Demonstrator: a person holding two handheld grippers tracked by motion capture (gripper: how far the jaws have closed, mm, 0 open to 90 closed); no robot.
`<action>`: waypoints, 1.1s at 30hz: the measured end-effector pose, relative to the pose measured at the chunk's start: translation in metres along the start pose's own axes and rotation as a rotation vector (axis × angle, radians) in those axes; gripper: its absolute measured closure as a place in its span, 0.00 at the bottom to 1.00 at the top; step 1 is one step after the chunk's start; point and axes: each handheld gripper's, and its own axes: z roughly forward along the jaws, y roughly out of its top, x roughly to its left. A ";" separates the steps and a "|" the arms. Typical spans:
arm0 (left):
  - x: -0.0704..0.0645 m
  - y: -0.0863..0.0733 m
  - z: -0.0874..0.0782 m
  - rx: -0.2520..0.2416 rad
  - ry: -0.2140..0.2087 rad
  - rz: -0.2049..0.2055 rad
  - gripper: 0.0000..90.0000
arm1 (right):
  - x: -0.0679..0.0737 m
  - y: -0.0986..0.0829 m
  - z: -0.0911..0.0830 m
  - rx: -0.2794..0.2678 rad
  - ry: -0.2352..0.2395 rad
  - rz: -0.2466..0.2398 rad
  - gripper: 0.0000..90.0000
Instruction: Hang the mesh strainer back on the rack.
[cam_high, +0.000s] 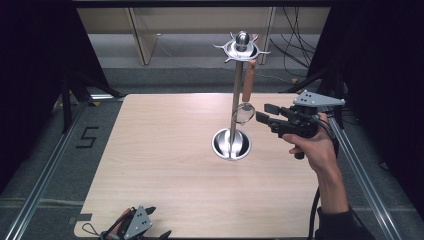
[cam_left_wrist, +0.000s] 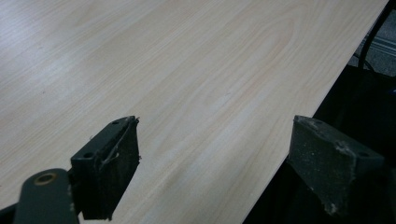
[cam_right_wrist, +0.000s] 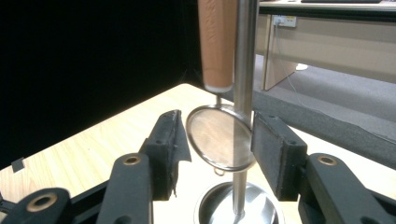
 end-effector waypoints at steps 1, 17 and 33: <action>0.000 0.000 0.000 0.009 -0.002 0.000 0.17 | 0.001 -0.003 0.000 -0.003 0.000 -0.008 0.58; 0.001 0.001 0.000 -0.005 -0.007 -0.003 0.17 | 0.005 -0.019 -0.005 0.037 -0.014 0.030 0.48; 0.000 0.002 0.000 0.002 0.005 0.010 0.17 | -0.008 -0.042 -0.009 0.073 -0.044 0.061 0.44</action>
